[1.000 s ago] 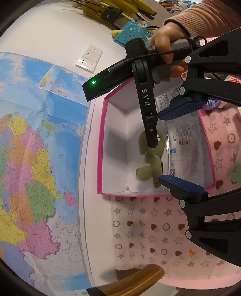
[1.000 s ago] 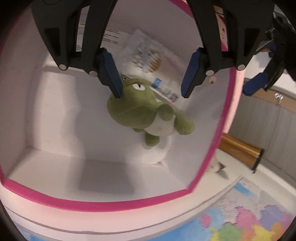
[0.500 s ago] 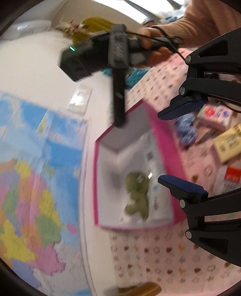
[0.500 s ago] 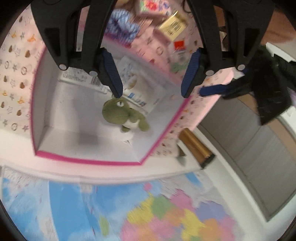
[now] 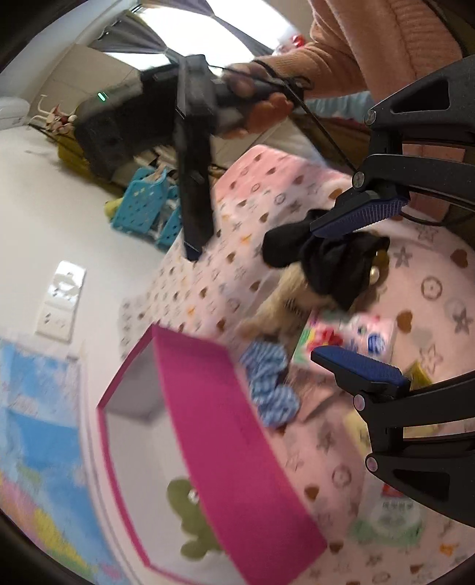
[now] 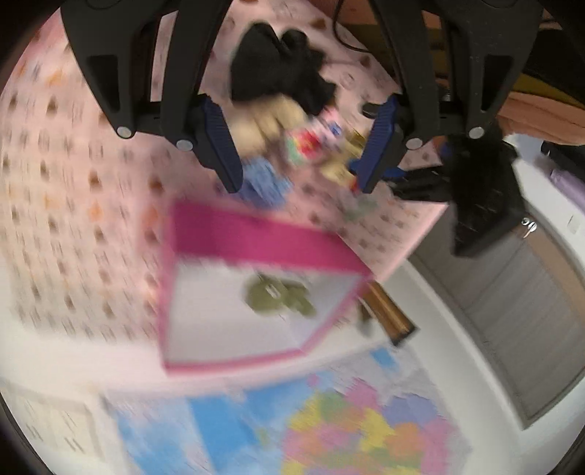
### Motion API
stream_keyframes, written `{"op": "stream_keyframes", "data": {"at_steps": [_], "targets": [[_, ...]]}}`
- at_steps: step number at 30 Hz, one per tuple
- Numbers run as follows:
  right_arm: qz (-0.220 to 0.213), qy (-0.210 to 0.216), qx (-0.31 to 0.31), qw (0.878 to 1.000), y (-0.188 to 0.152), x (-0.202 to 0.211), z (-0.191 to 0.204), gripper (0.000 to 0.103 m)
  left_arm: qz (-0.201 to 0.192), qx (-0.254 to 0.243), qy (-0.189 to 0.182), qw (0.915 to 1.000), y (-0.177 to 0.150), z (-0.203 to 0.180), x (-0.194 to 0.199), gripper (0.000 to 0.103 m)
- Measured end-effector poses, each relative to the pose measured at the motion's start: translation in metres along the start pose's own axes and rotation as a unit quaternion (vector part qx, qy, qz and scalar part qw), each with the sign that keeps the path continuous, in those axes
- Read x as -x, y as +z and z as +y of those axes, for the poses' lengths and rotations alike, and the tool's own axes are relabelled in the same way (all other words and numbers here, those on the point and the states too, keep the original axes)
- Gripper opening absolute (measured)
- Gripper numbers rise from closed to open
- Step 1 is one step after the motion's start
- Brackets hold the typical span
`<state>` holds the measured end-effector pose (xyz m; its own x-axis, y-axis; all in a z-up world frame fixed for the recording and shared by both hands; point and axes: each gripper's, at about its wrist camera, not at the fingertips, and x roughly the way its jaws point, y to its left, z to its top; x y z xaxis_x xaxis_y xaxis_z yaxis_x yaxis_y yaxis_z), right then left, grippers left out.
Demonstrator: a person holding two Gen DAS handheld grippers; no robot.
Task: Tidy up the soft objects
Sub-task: 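Grasp the beige plush bunny with the left gripper and lift it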
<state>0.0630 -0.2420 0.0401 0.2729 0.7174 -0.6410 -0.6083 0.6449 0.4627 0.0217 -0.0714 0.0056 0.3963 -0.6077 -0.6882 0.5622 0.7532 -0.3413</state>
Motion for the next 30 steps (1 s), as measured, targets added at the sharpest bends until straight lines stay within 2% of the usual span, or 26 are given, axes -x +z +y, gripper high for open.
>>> {"op": "stream_keyframes", "data": {"at_steps": [3,6,10,13,19,21,23,24,30], "targets": [[0.017,-0.016,-0.048,0.999,-0.021,-0.012,-0.028,0.067,0.014,0.012,-0.032,0.9993,0.010,0.000,-0.015,0.063],[0.023,-0.019,-0.090,0.996,-0.031,-0.024,-0.056,0.061,0.025,0.018,-0.027,0.9991,0.018,-0.001,-0.027,0.063],[0.023,-0.014,-0.112,0.993,-0.034,-0.037,-0.077,0.057,0.054,0.039,-0.016,0.9976,0.025,0.003,-0.050,0.059],[0.021,0.007,-0.115,0.993,-0.032,-0.049,-0.083,0.055,0.076,0.051,-0.008,0.9957,0.022,0.010,-0.060,0.048],[0.030,0.028,-0.093,0.995,-0.019,-0.077,-0.081,0.053,0.082,0.063,-0.020,0.9944,0.019,0.016,-0.059,0.040],[0.039,0.038,-0.085,0.995,-0.016,-0.086,-0.079,0.040,0.084,0.068,-0.027,0.9938,0.018,0.018,-0.058,0.037],[0.047,0.034,-0.077,0.995,-0.015,-0.091,-0.079,0.018,0.084,0.073,-0.033,0.9932,0.018,0.021,-0.057,0.035],[0.052,0.037,-0.079,0.995,-0.015,-0.093,-0.080,0.014,0.084,0.076,-0.037,0.9929,0.018,0.022,-0.057,0.034],[0.009,0.031,-0.075,0.997,-0.016,-0.065,-0.073,0.010,0.072,0.078,-0.043,0.9935,0.022,0.023,-0.050,0.034]]}}
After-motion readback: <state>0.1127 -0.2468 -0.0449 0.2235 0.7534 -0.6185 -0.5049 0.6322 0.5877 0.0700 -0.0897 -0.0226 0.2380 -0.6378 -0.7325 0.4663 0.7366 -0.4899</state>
